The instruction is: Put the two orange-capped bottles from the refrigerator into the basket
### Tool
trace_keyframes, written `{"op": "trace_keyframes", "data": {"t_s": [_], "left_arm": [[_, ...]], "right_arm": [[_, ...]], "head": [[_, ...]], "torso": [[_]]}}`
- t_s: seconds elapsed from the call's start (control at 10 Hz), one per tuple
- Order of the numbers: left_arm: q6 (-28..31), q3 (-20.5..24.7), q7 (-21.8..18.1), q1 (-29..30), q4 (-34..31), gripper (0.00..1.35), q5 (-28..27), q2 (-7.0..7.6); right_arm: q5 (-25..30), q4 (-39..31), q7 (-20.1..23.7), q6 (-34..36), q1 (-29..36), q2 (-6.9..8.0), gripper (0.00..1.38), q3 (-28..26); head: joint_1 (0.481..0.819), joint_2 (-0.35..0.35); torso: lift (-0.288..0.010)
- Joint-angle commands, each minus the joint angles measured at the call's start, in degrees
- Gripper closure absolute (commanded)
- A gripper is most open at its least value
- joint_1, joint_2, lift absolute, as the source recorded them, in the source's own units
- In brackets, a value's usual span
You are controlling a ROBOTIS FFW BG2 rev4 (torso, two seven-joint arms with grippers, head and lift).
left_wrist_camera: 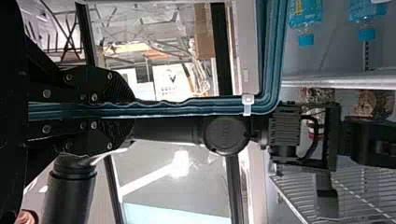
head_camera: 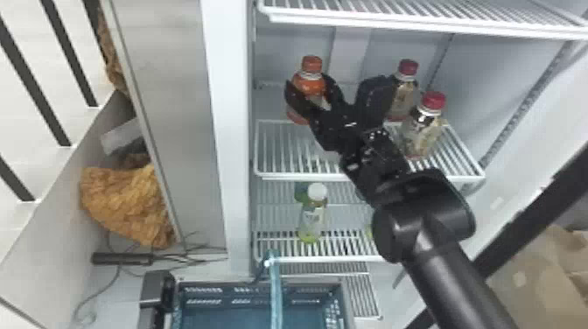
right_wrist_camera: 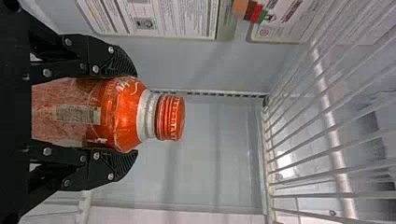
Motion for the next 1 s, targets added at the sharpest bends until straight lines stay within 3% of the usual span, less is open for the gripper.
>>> {"op": "trace_keyframes", "data": {"t_s": [0.0, 0.4, 0.7, 0.9], "left_arm": [[0.0, -0.2, -0.1, -0.1, 0.0, 1.2, 0.0, 0.0], [0.0, -0.1, -0.1, -0.3, 0.0, 1.2, 0.1, -0.09], [0.0, 0.0, -0.1, -0.3, 0.0, 1.2, 0.1, -0.09], [-0.1, 0.1, -0.1, -0.1, 0.0, 1.2, 0.1, -0.09]], "right_arm": [[1.0, -8.2, 0.7, 2.7, 4.4, -0.02, 1.04, -2.0], [1.6, -29.7, 6.0, 12.6, 17.1, -1.07, 1.04, -7.8], [0.1, -48.4, 10.2, 24.2, 28.4, -2.92, 1.04, -12.4], [-1.6, -59.3, 12.4, 32.0, 37.1, -3.09, 1.04, -15.1]], "head": [[0.695, -0.127], [0.695, -0.148], [0.695, -0.175], [0.695, -0.189]], "torso": [[-0.04], [-0.04], [-0.04], [-0.04]]}}
